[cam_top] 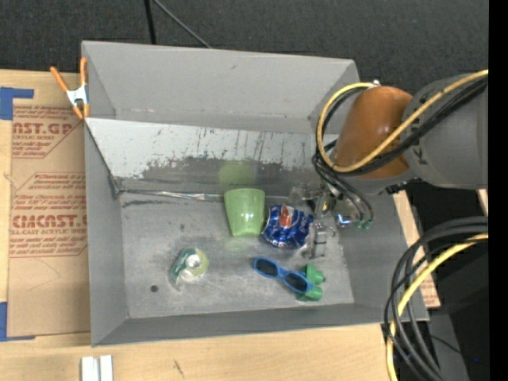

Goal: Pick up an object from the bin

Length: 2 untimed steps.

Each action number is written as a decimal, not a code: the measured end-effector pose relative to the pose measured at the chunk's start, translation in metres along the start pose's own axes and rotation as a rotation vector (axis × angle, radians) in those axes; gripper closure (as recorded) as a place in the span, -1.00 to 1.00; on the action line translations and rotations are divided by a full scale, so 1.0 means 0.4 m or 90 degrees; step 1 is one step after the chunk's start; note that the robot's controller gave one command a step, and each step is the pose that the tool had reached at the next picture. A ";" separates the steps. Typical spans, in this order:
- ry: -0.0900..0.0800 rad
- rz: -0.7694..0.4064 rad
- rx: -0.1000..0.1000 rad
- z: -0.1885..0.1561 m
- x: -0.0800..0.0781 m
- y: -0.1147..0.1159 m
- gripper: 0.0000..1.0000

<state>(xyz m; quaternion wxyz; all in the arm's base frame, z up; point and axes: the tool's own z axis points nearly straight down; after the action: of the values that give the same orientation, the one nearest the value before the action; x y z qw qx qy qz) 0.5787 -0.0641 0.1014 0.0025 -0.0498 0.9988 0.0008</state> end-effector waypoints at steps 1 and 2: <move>0.002 0.010 0.000 0.005 0.014 -0.017 -1.00; 0.005 0.026 0.000 0.079 0.025 -0.018 -1.00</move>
Offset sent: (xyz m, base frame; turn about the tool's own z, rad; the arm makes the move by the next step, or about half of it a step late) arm -0.0052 -0.0086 -0.0014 0.0173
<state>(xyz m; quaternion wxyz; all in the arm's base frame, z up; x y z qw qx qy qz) 0.5698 -0.0722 0.0697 -0.0014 -0.0298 0.9996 0.0009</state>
